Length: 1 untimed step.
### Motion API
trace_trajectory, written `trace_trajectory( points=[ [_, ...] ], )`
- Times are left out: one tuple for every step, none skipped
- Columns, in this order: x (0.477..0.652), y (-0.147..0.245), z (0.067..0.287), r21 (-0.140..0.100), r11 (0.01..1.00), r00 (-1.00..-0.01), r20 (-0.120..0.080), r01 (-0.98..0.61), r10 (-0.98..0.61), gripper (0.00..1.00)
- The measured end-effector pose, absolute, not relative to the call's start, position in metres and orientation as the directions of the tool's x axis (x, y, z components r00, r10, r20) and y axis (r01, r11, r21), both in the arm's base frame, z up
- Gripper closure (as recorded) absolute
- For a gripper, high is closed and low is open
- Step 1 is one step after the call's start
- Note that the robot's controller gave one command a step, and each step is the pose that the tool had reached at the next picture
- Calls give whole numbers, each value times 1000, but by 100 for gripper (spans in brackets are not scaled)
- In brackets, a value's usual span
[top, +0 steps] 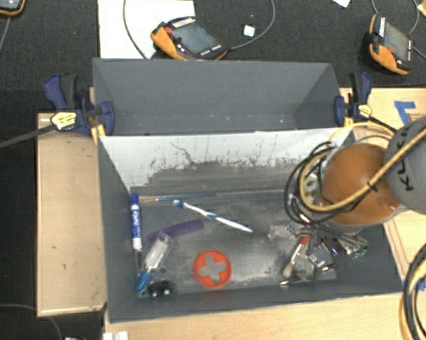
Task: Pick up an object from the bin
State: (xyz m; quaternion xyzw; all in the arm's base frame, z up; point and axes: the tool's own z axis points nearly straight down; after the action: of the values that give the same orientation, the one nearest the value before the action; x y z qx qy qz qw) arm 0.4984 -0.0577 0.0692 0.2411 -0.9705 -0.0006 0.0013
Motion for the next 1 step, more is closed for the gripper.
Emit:
trace_trajectory(
  points=[
    [494,-53,141,-2,889,-889,-6,-457,-457,0]
  ],
)
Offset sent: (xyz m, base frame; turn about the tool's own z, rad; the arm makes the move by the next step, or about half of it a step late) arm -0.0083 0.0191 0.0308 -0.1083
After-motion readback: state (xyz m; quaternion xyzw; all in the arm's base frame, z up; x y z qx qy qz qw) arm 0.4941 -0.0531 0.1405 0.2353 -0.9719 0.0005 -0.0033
